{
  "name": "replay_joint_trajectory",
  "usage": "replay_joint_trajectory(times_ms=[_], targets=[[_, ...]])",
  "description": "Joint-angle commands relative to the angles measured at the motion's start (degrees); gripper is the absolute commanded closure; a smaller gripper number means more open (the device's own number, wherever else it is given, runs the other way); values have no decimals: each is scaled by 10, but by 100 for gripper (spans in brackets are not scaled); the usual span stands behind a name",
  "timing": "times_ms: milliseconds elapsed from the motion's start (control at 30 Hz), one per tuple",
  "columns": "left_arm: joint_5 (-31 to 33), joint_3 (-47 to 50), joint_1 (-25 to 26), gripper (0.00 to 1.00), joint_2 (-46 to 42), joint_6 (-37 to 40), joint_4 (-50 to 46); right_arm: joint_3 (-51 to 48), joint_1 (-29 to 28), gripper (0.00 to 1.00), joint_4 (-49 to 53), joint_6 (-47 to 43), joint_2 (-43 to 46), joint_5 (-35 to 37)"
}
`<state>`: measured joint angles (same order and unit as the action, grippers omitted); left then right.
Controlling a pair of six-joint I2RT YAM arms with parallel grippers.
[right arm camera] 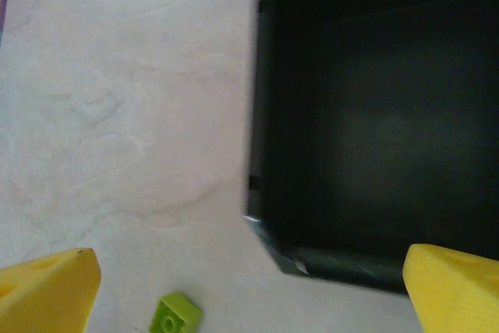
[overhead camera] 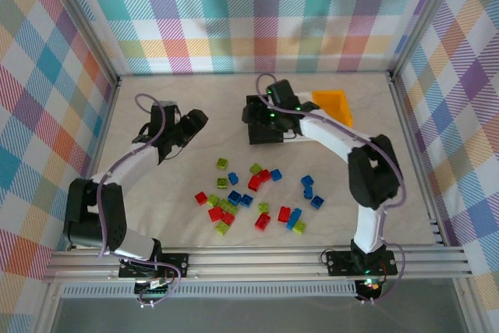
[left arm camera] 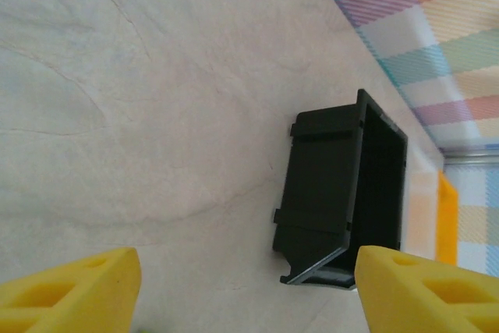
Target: Sort the legos into containers by color
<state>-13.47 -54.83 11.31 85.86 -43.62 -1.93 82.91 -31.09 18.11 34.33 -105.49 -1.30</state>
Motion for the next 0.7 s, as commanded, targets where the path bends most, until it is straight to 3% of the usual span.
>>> replay_joint_trajectory(times_ms=[0,200,400,667], targets=[[41,-83,58,29,51,45,-43,-59,26,0,0,10,85,56],[137,-282,136,35,208,124,-163,-172,68,0,4,3,185,53],[205,-458,178,41,340,185,-271,-243,90,0,3,3,249,46],[273,-577,201,56,436,218,-359,-287,113,0,-8,6,299,42]])
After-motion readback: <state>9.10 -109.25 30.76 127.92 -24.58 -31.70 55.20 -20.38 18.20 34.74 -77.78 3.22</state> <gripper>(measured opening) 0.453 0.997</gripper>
